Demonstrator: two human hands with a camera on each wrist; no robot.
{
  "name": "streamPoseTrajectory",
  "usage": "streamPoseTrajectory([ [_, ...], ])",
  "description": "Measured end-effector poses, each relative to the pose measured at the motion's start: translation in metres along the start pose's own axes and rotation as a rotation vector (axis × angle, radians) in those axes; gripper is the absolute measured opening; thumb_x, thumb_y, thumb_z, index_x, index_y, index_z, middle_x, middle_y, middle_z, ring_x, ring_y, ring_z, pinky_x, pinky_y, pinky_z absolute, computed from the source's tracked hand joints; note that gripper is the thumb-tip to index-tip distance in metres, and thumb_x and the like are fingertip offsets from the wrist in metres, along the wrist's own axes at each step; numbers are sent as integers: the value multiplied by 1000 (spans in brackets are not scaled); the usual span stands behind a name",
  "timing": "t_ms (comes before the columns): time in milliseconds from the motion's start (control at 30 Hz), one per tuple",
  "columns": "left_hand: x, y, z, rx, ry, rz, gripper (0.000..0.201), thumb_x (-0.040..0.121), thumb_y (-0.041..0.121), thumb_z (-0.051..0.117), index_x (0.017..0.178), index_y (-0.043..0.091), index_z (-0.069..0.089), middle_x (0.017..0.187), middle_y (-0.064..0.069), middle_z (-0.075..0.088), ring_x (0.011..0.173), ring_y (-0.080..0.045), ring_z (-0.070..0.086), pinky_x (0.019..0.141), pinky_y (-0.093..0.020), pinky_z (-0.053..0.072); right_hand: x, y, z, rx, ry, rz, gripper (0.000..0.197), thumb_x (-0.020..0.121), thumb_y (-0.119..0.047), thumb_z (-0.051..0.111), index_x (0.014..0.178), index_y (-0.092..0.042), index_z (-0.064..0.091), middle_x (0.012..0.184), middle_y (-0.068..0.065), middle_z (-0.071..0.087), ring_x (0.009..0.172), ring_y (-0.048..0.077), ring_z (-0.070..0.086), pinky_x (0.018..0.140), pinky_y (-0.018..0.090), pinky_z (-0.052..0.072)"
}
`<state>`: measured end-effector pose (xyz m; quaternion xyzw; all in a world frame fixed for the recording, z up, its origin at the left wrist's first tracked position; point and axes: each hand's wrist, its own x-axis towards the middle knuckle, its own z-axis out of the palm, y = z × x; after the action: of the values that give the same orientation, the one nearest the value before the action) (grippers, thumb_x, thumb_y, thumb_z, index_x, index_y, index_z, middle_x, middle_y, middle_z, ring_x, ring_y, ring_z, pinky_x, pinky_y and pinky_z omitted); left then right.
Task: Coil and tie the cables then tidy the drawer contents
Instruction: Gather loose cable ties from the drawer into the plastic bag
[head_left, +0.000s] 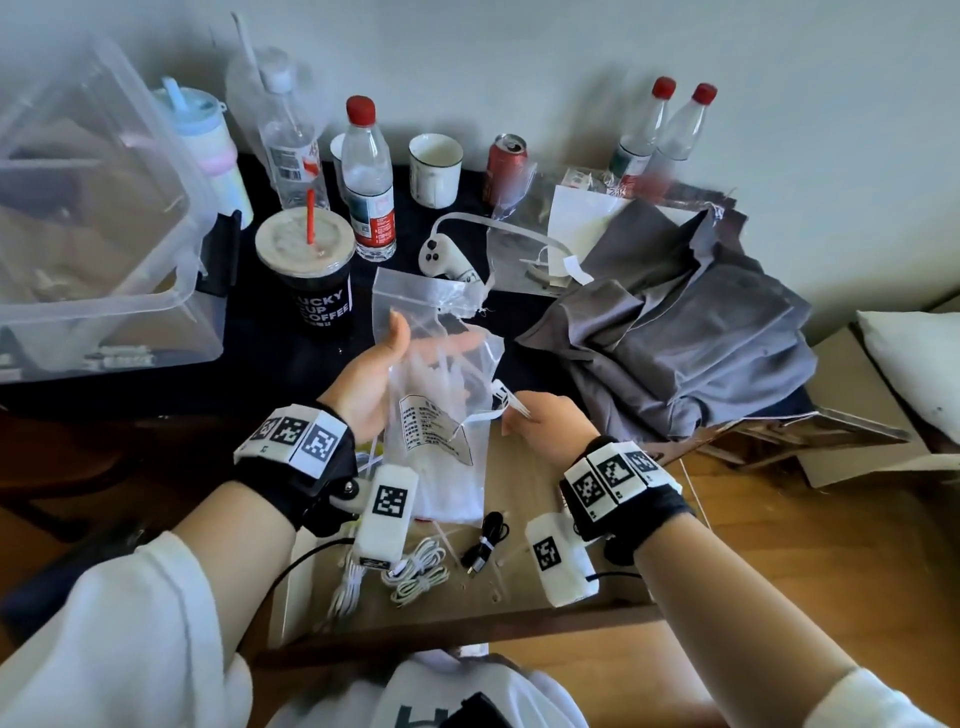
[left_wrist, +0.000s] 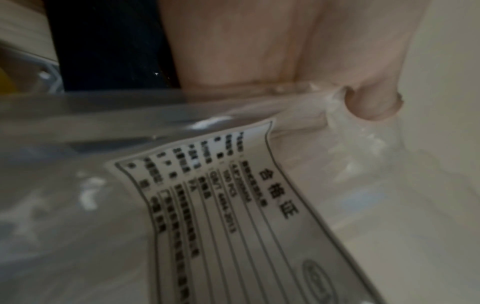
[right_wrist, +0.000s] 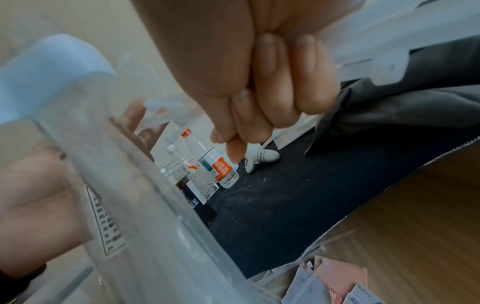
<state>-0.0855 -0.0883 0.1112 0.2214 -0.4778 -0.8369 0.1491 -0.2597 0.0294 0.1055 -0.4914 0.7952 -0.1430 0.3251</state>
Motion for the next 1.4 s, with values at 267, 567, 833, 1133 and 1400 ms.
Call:
streamPoseTrajectory([
  [267,-2,-6,-3,12,90,44,92,71,76,40,128,6,57,118,-24,62,107,-31,63,81,-32,54,-7,16,-5,103,13,25,22,90,-31,55,72,-24,63,91,8,67,91,23,59,85,36,45],
  [567,-2,4,-2,-75,198,68,80,90,61,10,132,7,51,124,-14,62,102,-23,66,77,-30,56,-8,22,-22,358,160,19,24,92,-22,56,69,-21,61,46,-14,52,45,-4,48,48,12,32],
  [833,0,5,10,-160,213,52,75,90,62,11,114,18,67,108,-11,70,91,-21,69,70,-28,56,-3,5,-33,1199,259,99,18,93,-8,52,76,-11,55,43,-6,37,32,3,20,34,13,15],
  [1133,-2,7,5,-240,277,157,73,94,59,11,124,13,58,86,-6,72,79,-18,70,66,-28,56,1,4,-40,1333,350,110,28,96,-29,50,81,-9,63,57,1,63,30,3,22,35,15,18],
  [1400,-5,4,8,-303,290,161,74,92,62,13,114,18,67,91,-10,72,83,-21,70,65,-31,56,-3,7,-30,1288,180,-1,21,98,-13,42,101,-8,62,68,-2,68,32,2,22,37,15,17],
])
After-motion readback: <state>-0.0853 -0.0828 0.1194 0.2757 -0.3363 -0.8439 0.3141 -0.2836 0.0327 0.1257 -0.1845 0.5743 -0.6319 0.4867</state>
